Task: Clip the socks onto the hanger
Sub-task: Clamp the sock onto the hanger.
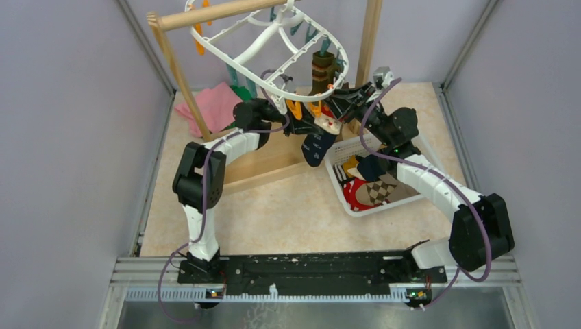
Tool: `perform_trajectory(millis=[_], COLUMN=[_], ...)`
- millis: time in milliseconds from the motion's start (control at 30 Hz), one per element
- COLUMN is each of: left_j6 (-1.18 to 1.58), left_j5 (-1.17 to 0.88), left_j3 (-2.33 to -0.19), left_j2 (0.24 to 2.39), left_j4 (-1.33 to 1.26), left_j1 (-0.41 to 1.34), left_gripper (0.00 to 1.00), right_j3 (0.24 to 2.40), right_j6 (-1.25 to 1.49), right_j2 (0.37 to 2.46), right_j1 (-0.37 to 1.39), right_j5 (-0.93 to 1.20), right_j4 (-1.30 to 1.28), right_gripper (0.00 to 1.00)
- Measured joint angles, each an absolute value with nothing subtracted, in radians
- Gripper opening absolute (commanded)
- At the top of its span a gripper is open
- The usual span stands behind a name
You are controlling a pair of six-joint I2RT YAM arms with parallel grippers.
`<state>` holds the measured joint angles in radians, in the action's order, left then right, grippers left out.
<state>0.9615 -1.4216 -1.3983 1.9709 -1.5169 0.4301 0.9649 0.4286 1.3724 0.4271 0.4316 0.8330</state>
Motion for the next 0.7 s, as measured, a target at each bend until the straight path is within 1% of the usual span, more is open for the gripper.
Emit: perform_trajectory(millis=[400,700], left_j6=[0.935,0.850], left_j5=[-1.436,-1.442], left_j3=[-1.396,-1.338], left_j2=[1.970,1.935], left_j4=[-1.517,-1.517], left_j1=[0.442,0.444], left_gripper=[0.00,0.00], right_j3=[0.965,0.965], right_j6=[0.447,0.458], right_j2=[1.374,1.385], right_j1=[0.427,0.427], right_j5=[0.440,0.452], right_j4=[0.849,0.855], right_gripper=[0.00,0.00])
